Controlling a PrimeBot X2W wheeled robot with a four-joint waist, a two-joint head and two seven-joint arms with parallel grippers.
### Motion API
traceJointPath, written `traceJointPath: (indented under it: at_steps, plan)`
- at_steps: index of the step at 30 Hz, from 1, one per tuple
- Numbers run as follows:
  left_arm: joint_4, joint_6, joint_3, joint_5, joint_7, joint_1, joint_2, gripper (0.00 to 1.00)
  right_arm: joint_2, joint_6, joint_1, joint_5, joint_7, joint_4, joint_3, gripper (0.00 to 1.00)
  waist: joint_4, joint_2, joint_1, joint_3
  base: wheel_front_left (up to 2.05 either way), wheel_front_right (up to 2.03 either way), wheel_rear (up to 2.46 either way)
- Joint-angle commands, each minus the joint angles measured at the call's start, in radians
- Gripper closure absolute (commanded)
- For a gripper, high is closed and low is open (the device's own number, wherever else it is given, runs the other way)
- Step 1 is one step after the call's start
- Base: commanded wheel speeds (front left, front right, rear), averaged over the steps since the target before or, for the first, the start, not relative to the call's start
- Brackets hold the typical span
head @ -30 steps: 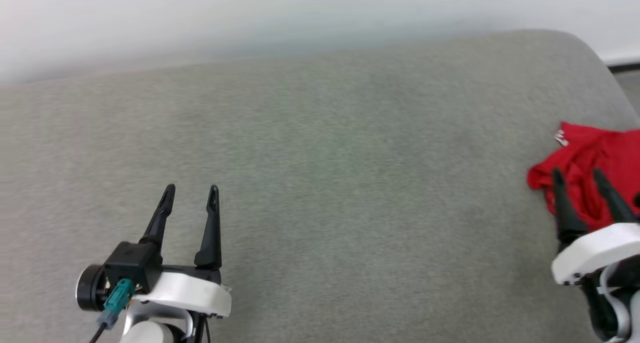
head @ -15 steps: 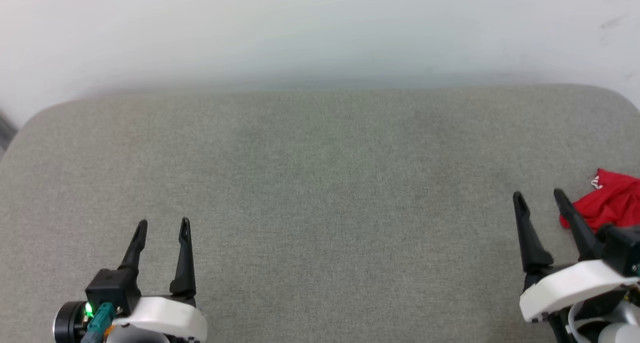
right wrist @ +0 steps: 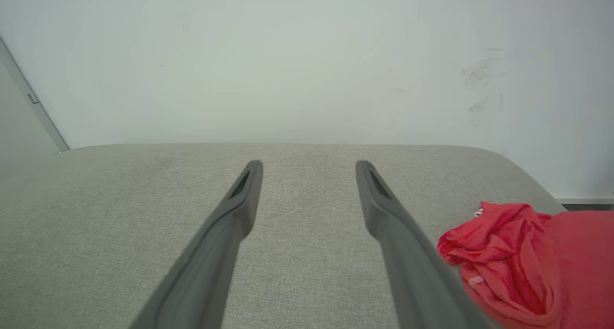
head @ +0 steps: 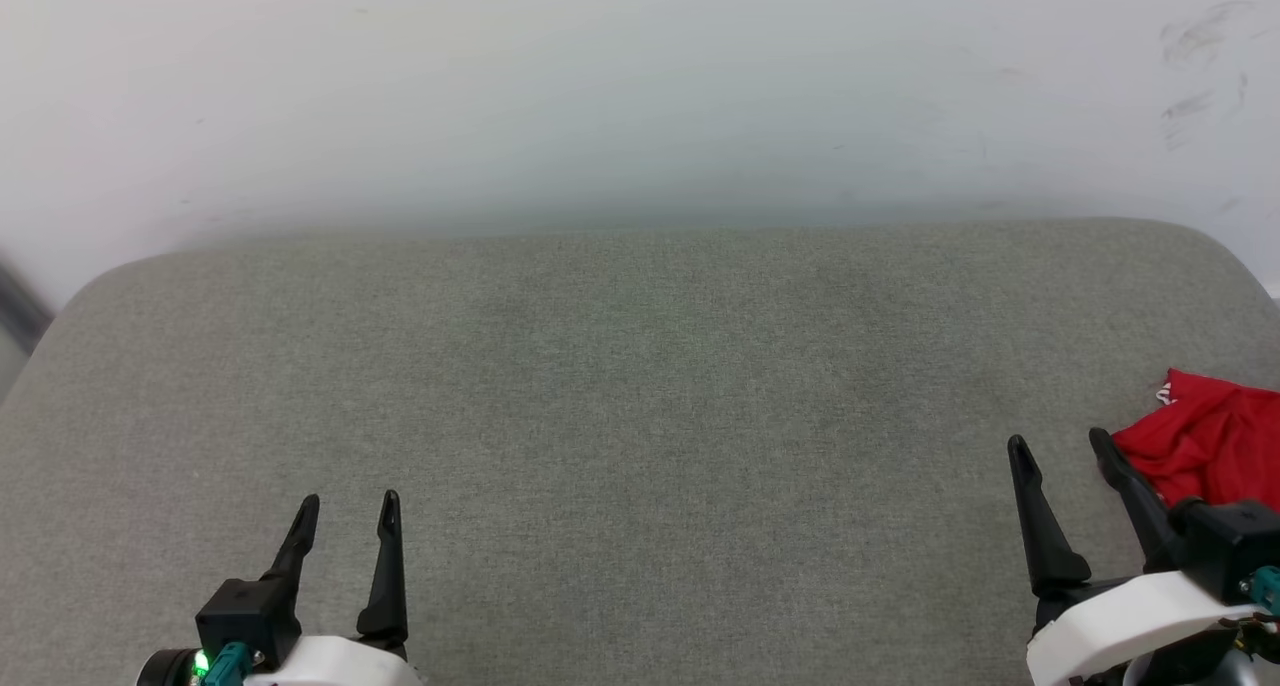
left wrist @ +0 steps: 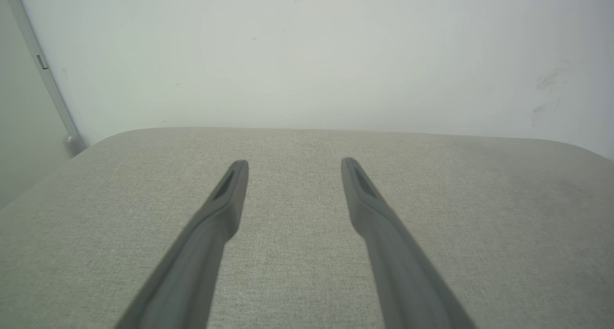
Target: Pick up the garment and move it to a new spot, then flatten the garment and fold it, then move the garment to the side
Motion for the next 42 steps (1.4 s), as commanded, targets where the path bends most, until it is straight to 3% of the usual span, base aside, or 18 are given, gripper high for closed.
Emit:
traceJointPath:
  at_steps: [1,18,19,42]
  plan:
    - [0.007,-0.007,0.007,0.008,-0.005,-0.001,-0.004,0.0,0.0,-0.001,0.016,-0.006,0.0,-0.011,0.002,0.0,-0.001,0.0,0.0001,0.0,0.0,0.0,0.0]
    - [0.032,-0.041,0.054,0.037,-0.005,-0.018,-0.026,0.0,0.006,-0.001,0.018,-0.007,0.002,-0.028,0.001,0.0,0.004,0.0,0.0001,0.01,0.0,0.0,0.0]
    - [0.035,-0.042,0.055,0.034,0.001,-0.004,-0.029,1.0,0.004,0.0,0.01,-0.005,0.003,-0.02,0.001,1.0,0.004,0.0,0.0001,0.011,0.0,0.0,0.0]
    - [0.079,-0.118,0.139,-0.289,0.098,-0.041,-0.096,1.0,0.004,0.0,-0.041,0.392,0.015,0.09,-0.013,1.0,0.009,0.0,0.0001,0.016,0.0,0.0,0.0]
